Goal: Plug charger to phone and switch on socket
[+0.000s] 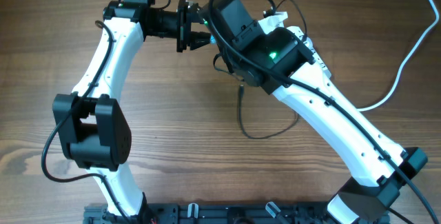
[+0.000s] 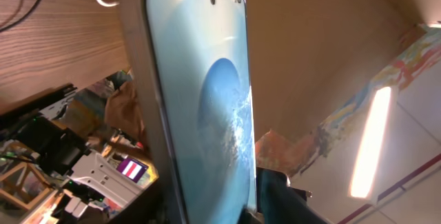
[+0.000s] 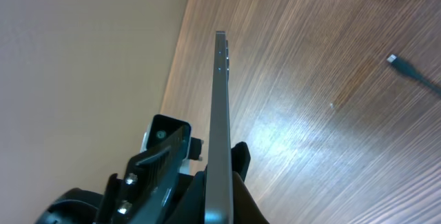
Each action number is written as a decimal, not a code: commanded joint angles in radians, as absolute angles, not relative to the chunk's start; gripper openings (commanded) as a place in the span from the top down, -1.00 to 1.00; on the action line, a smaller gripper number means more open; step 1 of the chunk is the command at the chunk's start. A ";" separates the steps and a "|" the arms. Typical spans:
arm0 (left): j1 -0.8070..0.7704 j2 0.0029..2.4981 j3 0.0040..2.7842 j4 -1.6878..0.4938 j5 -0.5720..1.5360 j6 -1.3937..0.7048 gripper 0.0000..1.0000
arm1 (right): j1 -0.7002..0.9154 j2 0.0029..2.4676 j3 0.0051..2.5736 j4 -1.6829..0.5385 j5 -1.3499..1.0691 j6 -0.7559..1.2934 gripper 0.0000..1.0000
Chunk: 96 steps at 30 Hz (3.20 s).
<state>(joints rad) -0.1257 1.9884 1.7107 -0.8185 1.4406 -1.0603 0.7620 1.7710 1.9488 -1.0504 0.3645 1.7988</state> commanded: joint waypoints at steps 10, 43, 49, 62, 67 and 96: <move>-0.119 1.959 1.726 -0.818 1.446 -1.116 0.59 | 0.765 1.742 1.969 -1.026 0.241 1.885 0.80; -0.056 1.946 1.725 -1.007 0.387 -0.726 0.92 | 0.681 1.752 1.200 -0.849 -0.043 0.557 0.03; -0.056 1.946 1.725 -1.018 0.387 -0.726 0.92 | 0.641 1.882 1.338 -0.849 -0.042 0.579 0.09; -0.056 1.946 1.725 -1.015 0.387 -0.726 0.92 | 0.611 2.091 1.434 -0.815 0.070 0.632 0.24; -0.056 1.946 1.725 -1.018 0.387 -0.726 0.92 | 0.606 2.093 1.432 -0.783 0.075 0.639 0.28; -0.056 1.946 1.725 -1.011 0.387 -0.726 0.92 | 0.578 2.140 1.432 -0.826 -0.046 0.603 0.62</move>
<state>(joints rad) -0.0578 1.9873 1.7103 -1.0172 0.3859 -0.7307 0.5766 2.0918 1.4391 -0.8295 -0.0189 0.5976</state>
